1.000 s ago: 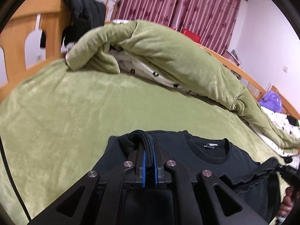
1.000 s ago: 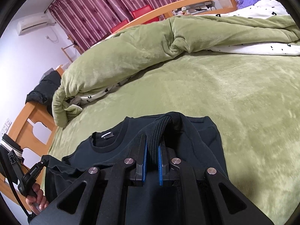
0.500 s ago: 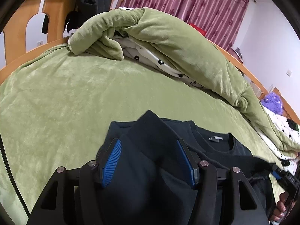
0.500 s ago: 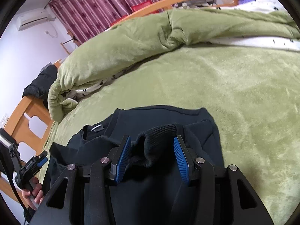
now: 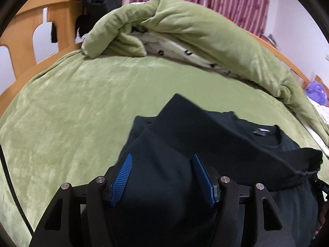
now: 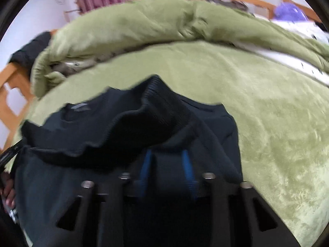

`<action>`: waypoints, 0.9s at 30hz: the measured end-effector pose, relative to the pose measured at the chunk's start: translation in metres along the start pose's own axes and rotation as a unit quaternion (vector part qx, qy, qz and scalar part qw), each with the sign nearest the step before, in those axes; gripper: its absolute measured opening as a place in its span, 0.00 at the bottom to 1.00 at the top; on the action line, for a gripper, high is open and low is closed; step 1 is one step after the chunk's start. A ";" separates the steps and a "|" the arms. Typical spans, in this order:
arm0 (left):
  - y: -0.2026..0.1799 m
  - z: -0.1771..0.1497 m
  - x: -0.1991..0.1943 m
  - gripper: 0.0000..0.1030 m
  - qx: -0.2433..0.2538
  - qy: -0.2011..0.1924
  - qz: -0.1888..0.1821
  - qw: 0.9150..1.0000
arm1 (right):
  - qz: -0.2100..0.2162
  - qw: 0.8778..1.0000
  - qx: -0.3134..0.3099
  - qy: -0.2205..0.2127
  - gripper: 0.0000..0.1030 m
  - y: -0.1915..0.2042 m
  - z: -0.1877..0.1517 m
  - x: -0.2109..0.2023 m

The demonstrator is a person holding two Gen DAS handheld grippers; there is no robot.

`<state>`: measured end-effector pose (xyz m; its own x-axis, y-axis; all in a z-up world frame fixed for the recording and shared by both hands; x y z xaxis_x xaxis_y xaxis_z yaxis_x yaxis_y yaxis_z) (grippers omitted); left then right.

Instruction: Fold small clothes

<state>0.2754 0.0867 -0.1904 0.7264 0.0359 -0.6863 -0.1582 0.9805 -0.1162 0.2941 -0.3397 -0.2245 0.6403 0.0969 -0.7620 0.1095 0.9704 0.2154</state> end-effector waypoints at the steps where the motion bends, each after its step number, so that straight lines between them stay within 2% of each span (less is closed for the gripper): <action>1: 0.002 0.000 0.002 0.58 -0.003 0.002 0.003 1.000 | 0.000 1.000 0.013 0.008 0.10 -0.005 0.001 0.005; 4: 0.009 -0.001 0.012 0.59 -0.013 0.014 0.017 1.000 | 0.010 0.999 0.048 0.008 0.00 -0.021 0.004 0.011; 6: 0.014 -0.003 0.020 0.60 -0.026 0.025 0.041 0.999 | 0.002 0.999 0.053 0.013 0.00 -0.026 0.005 0.015; 8: 0.024 -0.004 0.026 0.60 -0.052 0.042 0.031 0.997 | -0.002 0.999 0.051 0.015 0.00 -0.026 0.005 0.015; 11: 0.029 -0.004 0.023 0.60 -0.066 0.039 0.023 0.997 | -0.014 0.999 0.036 0.008 0.00 -0.021 0.006 0.010; 14: 0.024 -0.004 0.019 0.60 -0.055 0.034 0.029 0.997 | -0.011 1.000 0.013 -0.017 0.12 -0.011 0.009 -0.003; 17: 0.020 -0.005 0.014 0.59 -0.045 0.025 0.023 0.998 | 0.028 0.999 -0.008 -0.040 0.26 0.000 0.012 -0.015; 19: 0.018 -0.004 0.013 0.59 -0.040 0.022 0.019 0.999 | 0.053 0.997 -0.025 -0.041 0.28 0.012 0.015 -0.015; 22: 0.018 -0.003 0.013 0.59 -0.039 0.019 0.012 0.999 | 0.049 0.998 -0.041 -0.029 0.28 0.024 0.018 -0.002; 23: 0.019 -0.003 0.013 0.59 -0.040 0.020 0.010 0.999 | 0.050 0.998 -0.041 -0.016 0.27 0.024 0.018 0.006; 26: 0.019 -0.003 0.016 0.59 -0.044 0.024 0.006 0.999 | 0.022 1.000 -0.001 0.005 0.04 0.011 0.018 0.022; 27: 0.019 -0.003 0.016 0.59 -0.044 0.025 0.006 0.999 | 0.027 0.999 0.013 0.010 0.01 0.005 0.019 0.026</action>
<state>0.2823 0.1052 -0.2060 0.6896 0.0350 -0.7233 -0.2260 0.9593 -0.1691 0.3256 -0.3364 -0.2315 0.6303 0.1542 -0.7609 0.0941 0.9577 0.2720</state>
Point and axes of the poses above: each gripper's, at about its wrist camera, not at the fingertips, and x roughly the way its jaws point, y to its left, z to its top, the point moved 1 cm from there along x, roughly the way its jaws point, and after that the axes turned 1 degree about x, right-handed, at the moved point
